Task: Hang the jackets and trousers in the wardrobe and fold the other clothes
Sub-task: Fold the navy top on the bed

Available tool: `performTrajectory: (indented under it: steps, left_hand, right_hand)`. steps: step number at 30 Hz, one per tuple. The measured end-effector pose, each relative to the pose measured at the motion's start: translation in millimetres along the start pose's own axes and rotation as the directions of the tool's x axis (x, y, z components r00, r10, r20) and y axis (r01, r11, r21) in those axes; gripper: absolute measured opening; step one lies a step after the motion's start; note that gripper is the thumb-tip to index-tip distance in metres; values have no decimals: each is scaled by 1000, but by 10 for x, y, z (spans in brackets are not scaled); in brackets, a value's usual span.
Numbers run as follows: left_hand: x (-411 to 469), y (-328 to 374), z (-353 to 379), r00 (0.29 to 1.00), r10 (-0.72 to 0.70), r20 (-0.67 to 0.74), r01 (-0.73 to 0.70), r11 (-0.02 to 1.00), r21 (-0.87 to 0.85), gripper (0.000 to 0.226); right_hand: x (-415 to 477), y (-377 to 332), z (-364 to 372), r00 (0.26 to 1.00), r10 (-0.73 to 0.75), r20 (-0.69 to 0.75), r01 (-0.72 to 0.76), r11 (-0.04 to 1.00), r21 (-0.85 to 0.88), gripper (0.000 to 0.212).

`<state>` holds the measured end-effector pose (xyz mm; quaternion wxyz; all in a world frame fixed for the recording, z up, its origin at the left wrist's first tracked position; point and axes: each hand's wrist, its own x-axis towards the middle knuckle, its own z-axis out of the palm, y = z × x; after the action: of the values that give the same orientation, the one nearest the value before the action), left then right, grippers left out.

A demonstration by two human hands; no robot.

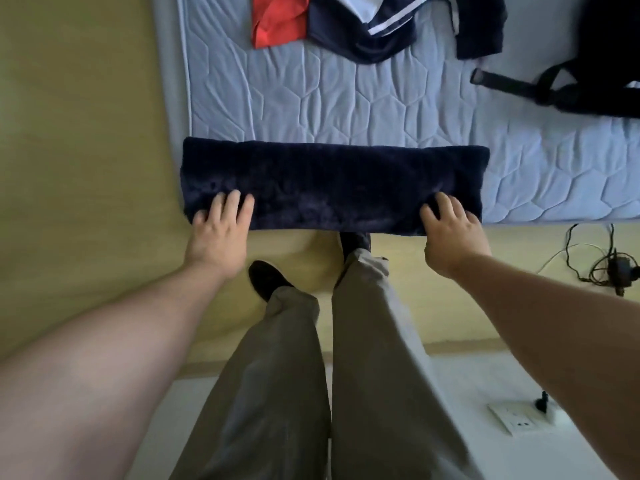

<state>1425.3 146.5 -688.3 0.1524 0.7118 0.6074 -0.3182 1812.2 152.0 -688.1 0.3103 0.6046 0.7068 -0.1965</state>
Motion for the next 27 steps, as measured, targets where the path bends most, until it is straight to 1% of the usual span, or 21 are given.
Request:
performTrajectory:
  steps: [2, 3, 5, 6, 8, 9, 10, 11, 12, 13, 14, 16, 17, 18, 19, 21, 22, 24, 25, 26, 27]
  left_hand:
    - [-49, 78, 35, 997, -17, 80, 24, 996, -88, 89]
    - [-61, 108, 28, 995, -30, 96, 43, 990, -131, 92]
    - [-32, 179, -85, 991, -88, 103, 104, 981, -167, 84]
    - [13, 225, -191, 987, -132, 91, 147, 973, -179, 73]
    - [159, 359, -433, 966, -257, -4, 250, 943, -219, 46]
    - [248, 430, -554, 947, -313, -72, 285, 924, -255, 40]
    - [338, 497, -662, 930, -339, -141, 286, 909, -302, 39]
    - [433, 559, -745, 921, -324, -214, 240, 908, -342, 41]
    - [534, 613, -804, 921, -266, -283, 156, 921, -358, 46]
    - [640, 661, -840, 926, -180, -332, 56, 934, -352, 54]
    - [752, 704, -861, 932, -87, -351, -40, 940, -339, 65]
    - [977, 777, -867, 956, 51, -290, -148, 935, -322, 91]
    - [1085, 808, -846, 967, 96, -236, -170, 932, -320, 101]
    - [1178, 830, -806, 977, 132, -170, -180, 934, -310, 109]
    - [1254, 836, -758, 983, 154, -101, -178, 940, -291, 112]
    - [1304, 857, -680, 991, 131, -16, -132, 963, -234, 114]
    - [1272, 896, -663, 994, 103, -30, -107, 978, -180, 113]
    - [1113, 1067, -662, 984, 100, -145, -108, 993, -52, 103]
    - [1015, 1183, -659, 966, 142, -215, -145, 989, -1, 93]
    - [921, 1291, -652, 939, 191, -286, -192, 981, 24, 83]
    - [839, 1380, -647, 915, 225, -335, -234, 972, 12, 75]
  right_hand:
    - [39, -104, 21, 996, 52, 72, -61, 990, 129, 66]
    - [53, -135, 13, 991, 85, 103, -103, 977, 188, 63]
    - [99, -175, -68, 982, 120, 143, -154, 955, 254, 54]
    - [132, -181, -154, 981, 140, 134, -172, 948, 266, 46]
    - [225, -191, -362, 978, 203, 42, -207, 947, 245, 34]
    - [282, -214, -474, 972, 235, -7, -227, 946, 233, 33]
    - [349, -248, -579, 965, 260, -33, -246, 943, 222, 34]
    - [425, -288, -662, 961, 273, -42, -259, 944, 205, 35]
    - [506, -331, -719, 962, 270, -49, -257, 950, 178, 38]
    - [592, -370, -758, 967, 242, -78, -229, 963, 143, 44]
    - [677, -402, -783, 976, 176, -129, -163, 981, 103, 52]
    - [837, -412, -776, 975, -38, -220, 38, 999, -3, 72]
    - [909, -395, -741, 972, -114, -204, 106, 993, -48, 83]
    - [971, -364, -696, 979, -137, -150, 130, 990, -57, 94]
    - [1023, -334, -645, 991, -117, -72, 114, 993, -39, 102]
    - [1099, -278, -550, 996, -53, 69, 52, 999, 15, 107]
    - [1134, -252, -536, 993, -48, 111, 45, 999, 28, 107]
    - [1226, -189, -601, 985, -89, 145, 84, 996, 39, 105]
    - [1274, -132, -661, 981, -113, 160, 108, 993, 44, 103]
    - [1318, -58, -723, 974, -131, 184, 123, 991, 53, 101]
    - [1357, 36, -783, 967, -134, 218, 124, 990, 59, 101]
